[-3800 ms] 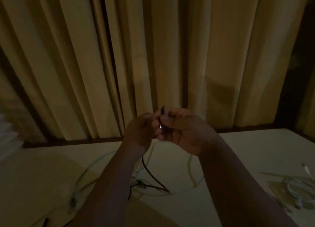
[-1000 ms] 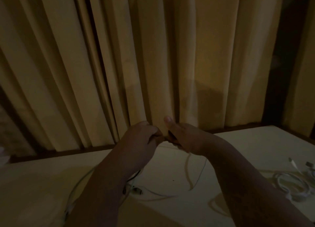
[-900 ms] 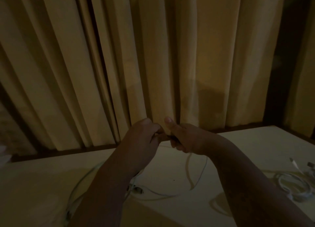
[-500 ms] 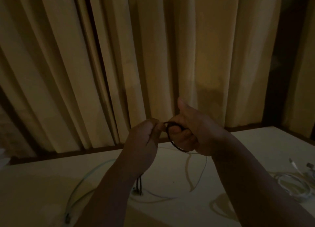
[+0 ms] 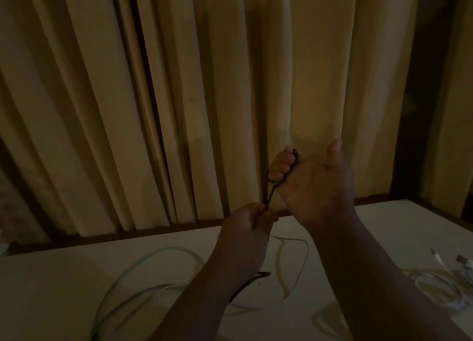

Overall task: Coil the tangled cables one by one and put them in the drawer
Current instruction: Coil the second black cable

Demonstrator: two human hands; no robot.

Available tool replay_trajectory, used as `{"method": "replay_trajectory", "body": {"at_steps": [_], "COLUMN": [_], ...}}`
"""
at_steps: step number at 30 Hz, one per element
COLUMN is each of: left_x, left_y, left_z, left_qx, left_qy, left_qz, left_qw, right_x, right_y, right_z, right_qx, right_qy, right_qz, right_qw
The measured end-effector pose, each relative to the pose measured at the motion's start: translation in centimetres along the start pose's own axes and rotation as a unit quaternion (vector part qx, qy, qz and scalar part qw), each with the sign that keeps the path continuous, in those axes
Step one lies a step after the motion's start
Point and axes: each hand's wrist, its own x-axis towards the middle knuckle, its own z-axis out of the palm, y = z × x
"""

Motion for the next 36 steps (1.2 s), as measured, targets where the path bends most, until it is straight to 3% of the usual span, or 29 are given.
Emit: {"method": "replay_trajectory", "body": {"at_steps": [4,6,9,12,13,15,19,21,28,32,36], "left_x": [-0.3,-0.4,-0.3,0.0,0.1,0.5,0.9,1.1,1.5,1.4,0.8], "left_y": [0.1,0.2,0.4,0.5,0.5,0.2,-0.1,-0.4,-0.9,-0.9,-0.4], "left_z": [0.1,-0.2,-1.3,-2.9,-3.5,-4.2,-5.4,-6.2,-7.7,-7.1,-5.9], "left_qx": [0.077,0.135,0.256,0.343,0.355,0.365,0.385,0.364,0.322,0.275,0.24], "left_qy": [-0.009,-0.014,-0.012,-0.002,0.001,0.006,0.038,0.053,0.107,0.118,0.113], "left_qz": [0.013,0.018,0.04,0.055,0.062,0.082,0.133,0.161,0.239,0.282,0.271], "left_qw": [0.997,0.991,0.966,0.938,0.933,0.927,0.912,0.916,0.91,0.912,0.926], "right_x": [0.8,1.6,2.1,1.1,0.6,0.2,0.0,0.0,0.1,-0.2,-0.4], "right_y": [0.6,1.1,1.6,1.3,1.2,1.3,2.5,2.6,1.9,1.7,2.1], "right_z": [-0.4,-0.8,-1.5,-3.1,-3.4,-4.0,-3.3,-3.0,-1.7,-0.4,0.3], "right_qx": [-0.115,-0.223,-0.406,-0.643,-0.675,-0.691,-0.735,-0.714,-0.44,-0.259,-0.09], "right_qy": [0.066,0.11,0.137,0.107,0.083,0.046,0.008,-0.013,-0.076,-0.112,-0.13], "right_qz": [-0.01,-0.013,-0.038,-0.055,-0.035,0.016,0.135,0.176,0.271,0.311,0.28], "right_qw": [0.991,0.968,0.903,0.756,0.733,0.721,0.664,0.678,0.853,0.908,0.947]}}
